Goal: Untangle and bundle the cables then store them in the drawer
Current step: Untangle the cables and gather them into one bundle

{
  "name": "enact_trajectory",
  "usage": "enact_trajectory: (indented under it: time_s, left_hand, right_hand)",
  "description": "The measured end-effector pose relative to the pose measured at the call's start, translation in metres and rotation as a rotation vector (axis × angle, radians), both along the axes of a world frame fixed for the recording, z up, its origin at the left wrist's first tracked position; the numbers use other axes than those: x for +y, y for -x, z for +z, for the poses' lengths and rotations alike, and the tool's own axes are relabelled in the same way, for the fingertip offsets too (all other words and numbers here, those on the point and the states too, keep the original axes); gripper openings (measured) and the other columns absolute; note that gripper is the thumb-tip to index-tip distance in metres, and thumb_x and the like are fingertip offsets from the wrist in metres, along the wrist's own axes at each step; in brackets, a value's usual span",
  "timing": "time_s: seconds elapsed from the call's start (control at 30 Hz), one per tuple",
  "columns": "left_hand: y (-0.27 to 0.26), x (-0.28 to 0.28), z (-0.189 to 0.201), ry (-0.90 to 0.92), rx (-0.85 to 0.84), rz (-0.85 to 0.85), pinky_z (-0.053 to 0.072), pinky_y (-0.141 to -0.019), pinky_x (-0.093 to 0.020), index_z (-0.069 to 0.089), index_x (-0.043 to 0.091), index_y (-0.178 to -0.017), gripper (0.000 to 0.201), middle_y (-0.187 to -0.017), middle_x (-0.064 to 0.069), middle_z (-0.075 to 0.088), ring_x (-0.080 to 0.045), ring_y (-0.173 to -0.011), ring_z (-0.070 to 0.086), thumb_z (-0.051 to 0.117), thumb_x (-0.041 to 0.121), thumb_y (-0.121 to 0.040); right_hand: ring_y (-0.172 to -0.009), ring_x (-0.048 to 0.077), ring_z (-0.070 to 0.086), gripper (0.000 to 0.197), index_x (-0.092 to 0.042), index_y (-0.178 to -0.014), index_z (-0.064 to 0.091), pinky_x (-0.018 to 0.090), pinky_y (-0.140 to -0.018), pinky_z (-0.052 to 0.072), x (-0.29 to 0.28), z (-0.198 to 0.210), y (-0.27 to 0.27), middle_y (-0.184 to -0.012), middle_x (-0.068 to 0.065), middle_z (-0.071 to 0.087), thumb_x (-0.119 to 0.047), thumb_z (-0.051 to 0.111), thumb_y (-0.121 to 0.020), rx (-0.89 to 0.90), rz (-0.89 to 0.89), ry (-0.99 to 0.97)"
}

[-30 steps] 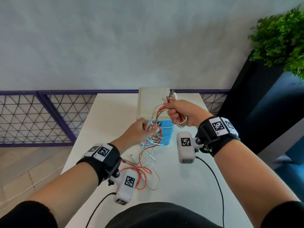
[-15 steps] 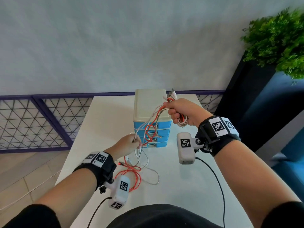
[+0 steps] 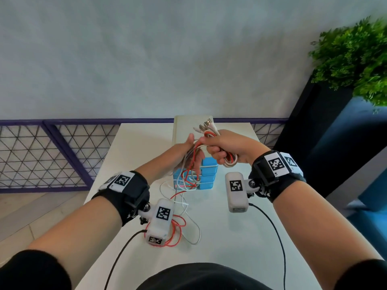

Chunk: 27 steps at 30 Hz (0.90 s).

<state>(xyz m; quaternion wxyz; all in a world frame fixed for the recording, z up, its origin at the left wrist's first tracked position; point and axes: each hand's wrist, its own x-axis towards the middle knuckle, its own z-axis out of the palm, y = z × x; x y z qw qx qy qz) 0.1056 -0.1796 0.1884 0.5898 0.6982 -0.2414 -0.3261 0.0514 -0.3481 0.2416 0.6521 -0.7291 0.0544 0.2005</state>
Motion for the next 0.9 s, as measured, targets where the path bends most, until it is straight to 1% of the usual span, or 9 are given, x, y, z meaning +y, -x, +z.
enact_trajectory:
  time_s: [0.07,0.13,0.27,0.33,0.4,0.5,0.6,0.7,0.9]
  left_hand:
    - [0.004,0.001,0.000,0.069,0.117,-0.048,0.044,-0.069,-0.030,0.055,0.011,-0.078,0.052,-0.054,0.003,0.049,-0.013,-0.050,0.049,0.028,0.053,-0.094]
    - [0.004,0.003,-0.003,0.101,0.120,-0.072,0.041,-0.070,-0.032,0.049,0.015,-0.077,0.039,-0.053,0.008,0.038,-0.009,-0.046,0.036,0.040,0.051,-0.089]
    - [0.004,0.003,-0.003,0.074,0.073,-0.050,0.041,-0.055,-0.020,0.047,0.018,-0.078,0.033,-0.055,0.010,0.033,-0.006,-0.046,0.027,0.038,0.045,-0.095]
    - [0.005,0.003,-0.003,0.049,0.023,-0.065,0.040,-0.054,-0.019,0.051,0.016,-0.083,0.031,-0.060,0.006,0.038,-0.007,-0.047,0.031,0.035,0.037,-0.100]
    - [0.003,0.005,-0.005,-0.018,-0.080,-0.073,0.045,-0.058,-0.018,0.058,0.012,-0.093,0.028,-0.066,0.001,0.052,-0.007,-0.051,0.046,0.037,0.030,-0.101]
    - [-0.005,0.016,-0.012,-0.136,-0.174,-0.055,0.051,-0.074,-0.020,0.063,0.006,-0.107,0.020,-0.087,0.000,0.071,-0.008,-0.076,0.065,0.053,0.020,-0.095]
    - [-0.011,0.029,-0.025,-0.160,-0.197,0.092,0.055,-0.081,-0.022,0.067,0.009,-0.105,0.021,-0.098,-0.005,0.073,-0.014,-0.090,0.068,0.068,0.009,-0.085]
    - [-0.012,0.034,-0.031,-0.147,-0.222,0.214,0.058,-0.077,-0.023,0.070,0.010,-0.097,0.020,-0.088,-0.005,0.070,-0.015,-0.083,0.066,0.074,0.005,-0.078]
    - [-0.014,0.036,-0.033,-0.134,-0.245,0.199,0.054,-0.069,-0.017,0.068,0.015,-0.086,0.005,-0.077,0.001,0.072,-0.005,-0.070,0.068,0.069,0.011,-0.083]
  right_hand:
    - [-0.038,0.006,0.032,0.019,-0.013,-0.081,0.058,0.019,-0.038,0.034,-0.004,0.001,0.002,-0.055,-0.002,0.038,-0.023,0.054,-0.098,-0.038,-0.019,0.036]
    - [-0.040,0.007,0.033,0.019,-0.014,-0.081,0.055,0.020,-0.040,0.035,-0.008,-0.001,0.003,-0.056,-0.002,0.040,-0.023,0.056,-0.097,-0.063,-0.014,0.061]
    - [-0.041,0.007,0.041,0.023,-0.012,-0.075,0.052,0.022,-0.045,0.042,-0.010,-0.004,0.006,-0.053,-0.004,0.051,-0.020,0.058,-0.096,-0.113,0.036,0.195]
    - [-0.039,0.007,0.043,0.025,-0.010,-0.073,0.053,0.022,-0.045,0.044,-0.011,-0.004,0.006,-0.049,-0.006,0.053,-0.020,0.058,-0.096,-0.141,0.021,0.279]
    - [-0.039,0.007,0.043,0.024,-0.008,-0.074,0.053,0.022,-0.044,0.043,-0.012,-0.005,0.005,-0.050,-0.004,0.053,-0.019,0.057,-0.096,-0.170,-0.031,0.314]
    - [-0.041,0.009,0.042,0.016,-0.007,-0.083,0.053,0.022,-0.042,0.042,-0.018,-0.009,0.001,-0.060,0.002,0.052,-0.016,0.057,-0.096,-0.174,-0.142,0.276]
    - [-0.040,0.009,0.042,0.012,-0.007,-0.088,0.054,0.022,-0.041,0.042,-0.024,-0.011,-0.001,-0.061,0.002,0.052,-0.016,0.056,-0.096,-0.137,-0.218,0.235]
    - [-0.041,0.009,0.043,0.015,-0.008,-0.083,0.054,0.022,-0.041,0.043,-0.026,-0.013,-0.003,-0.061,0.002,0.052,-0.015,0.056,-0.096,-0.114,-0.261,0.236]
    - [-0.041,0.009,0.042,0.017,-0.009,-0.079,0.056,0.023,-0.042,0.042,-0.022,-0.017,-0.007,-0.060,0.001,0.051,-0.012,0.054,-0.096,-0.104,-0.347,0.201]
